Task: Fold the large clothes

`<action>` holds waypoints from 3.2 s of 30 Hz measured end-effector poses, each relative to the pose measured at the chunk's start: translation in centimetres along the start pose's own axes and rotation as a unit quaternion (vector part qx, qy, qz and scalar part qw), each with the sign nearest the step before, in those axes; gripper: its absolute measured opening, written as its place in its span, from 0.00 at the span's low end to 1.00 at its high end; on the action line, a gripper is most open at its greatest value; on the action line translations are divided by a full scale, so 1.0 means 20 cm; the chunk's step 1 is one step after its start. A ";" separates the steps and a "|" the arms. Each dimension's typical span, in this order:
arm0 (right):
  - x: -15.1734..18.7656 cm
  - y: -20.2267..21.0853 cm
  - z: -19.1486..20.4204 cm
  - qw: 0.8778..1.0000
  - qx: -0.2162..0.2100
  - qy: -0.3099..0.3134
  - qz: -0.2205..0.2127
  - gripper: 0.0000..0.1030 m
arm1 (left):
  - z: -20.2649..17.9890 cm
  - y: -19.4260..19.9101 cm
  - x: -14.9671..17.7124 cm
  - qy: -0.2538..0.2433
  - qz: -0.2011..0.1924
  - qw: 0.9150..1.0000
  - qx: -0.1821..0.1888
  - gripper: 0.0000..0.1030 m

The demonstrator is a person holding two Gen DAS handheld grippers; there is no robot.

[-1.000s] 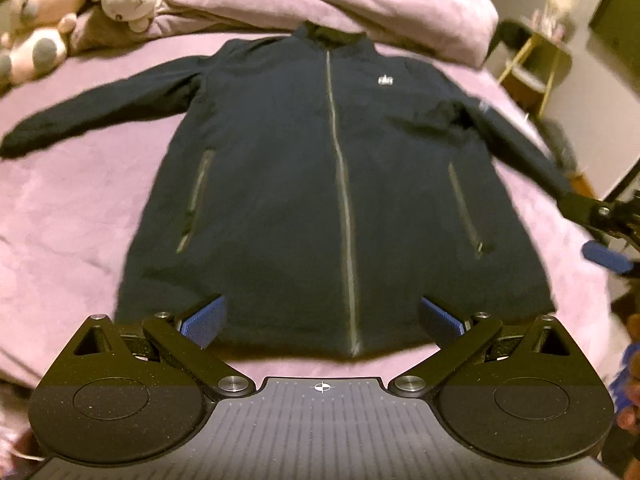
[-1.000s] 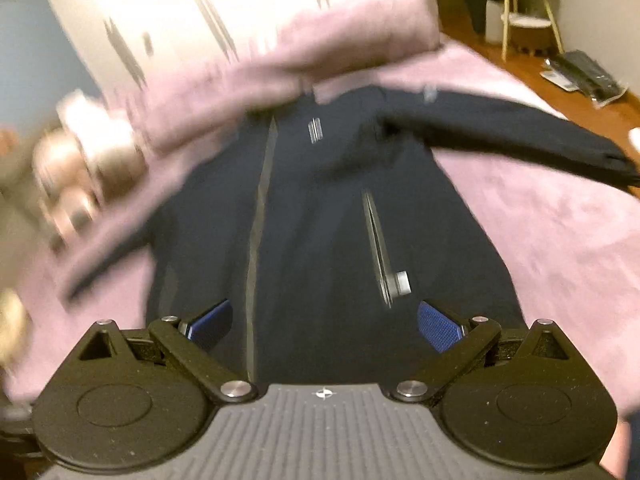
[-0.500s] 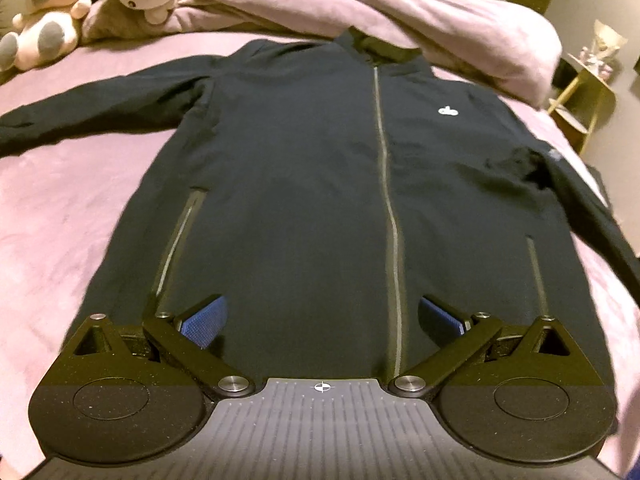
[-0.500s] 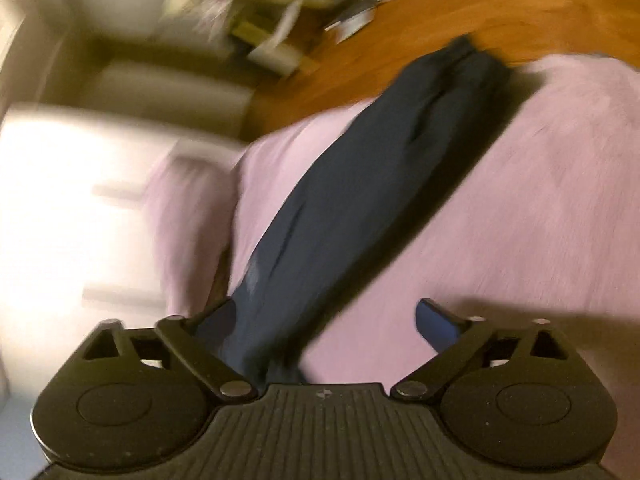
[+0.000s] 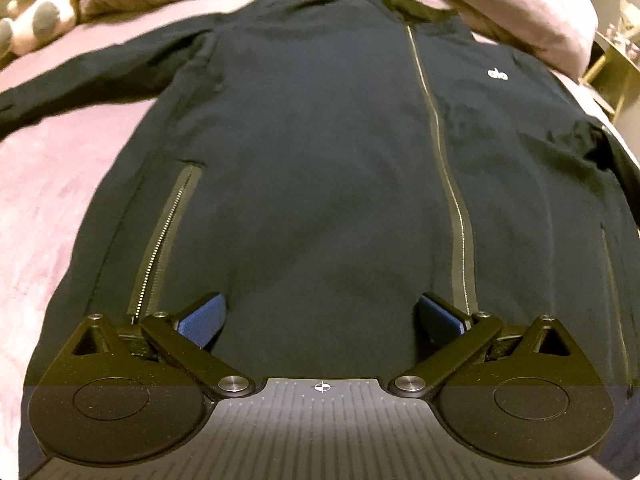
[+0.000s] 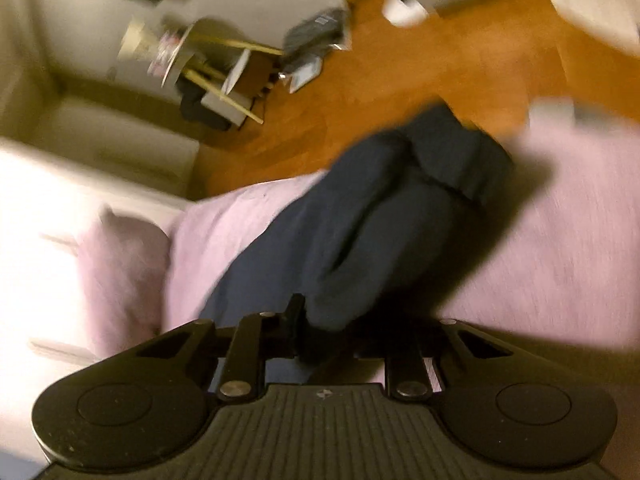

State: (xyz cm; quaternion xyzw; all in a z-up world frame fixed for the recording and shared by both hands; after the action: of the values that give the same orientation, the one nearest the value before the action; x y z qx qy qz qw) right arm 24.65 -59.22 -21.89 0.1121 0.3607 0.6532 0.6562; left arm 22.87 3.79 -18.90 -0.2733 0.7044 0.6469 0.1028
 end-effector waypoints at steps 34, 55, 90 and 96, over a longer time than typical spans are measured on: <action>1.17 0.34 0.57 0.880 -0.109 0.435 0.154 0.56 | -0.52 -0.34 -0.48 0.100 0.066 0.957 0.266 0.78; 1.08 0.27 0.59 0.895 -0.094 0.413 0.141 0.56 | -0.01 -0.11 -1.04 0.026 -0.127 0.990 0.060 0.15; 0.98 -0.56 1.02 0.956 -0.085 0.268 0.081 0.14 | -0.05 -0.52 -1.23 -0.020 -0.142 0.988 0.058 0.14; 1.02 -0.54 1.10 0.933 -0.068 0.343 0.087 0.20 | 0.04 -0.55 -1.24 0.009 -0.119 0.993 0.026 0.36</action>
State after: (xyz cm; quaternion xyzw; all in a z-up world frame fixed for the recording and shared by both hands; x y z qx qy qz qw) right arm 44.36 -34.29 -19.52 -0.1331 0.5073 0.7293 0.4393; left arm 48.94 10.65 -16.09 -0.3581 0.6843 0.6093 0.1796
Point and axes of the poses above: each gripper's, at about its wrist camera, not at the fingertips, and y roughly against the way its jaws point, z to its left, x to its underside, the point moved 4 cm from there along -y, roughly the way its jaws point, and after that the axes turned 3 degrees about y, right-handed, at the moved point
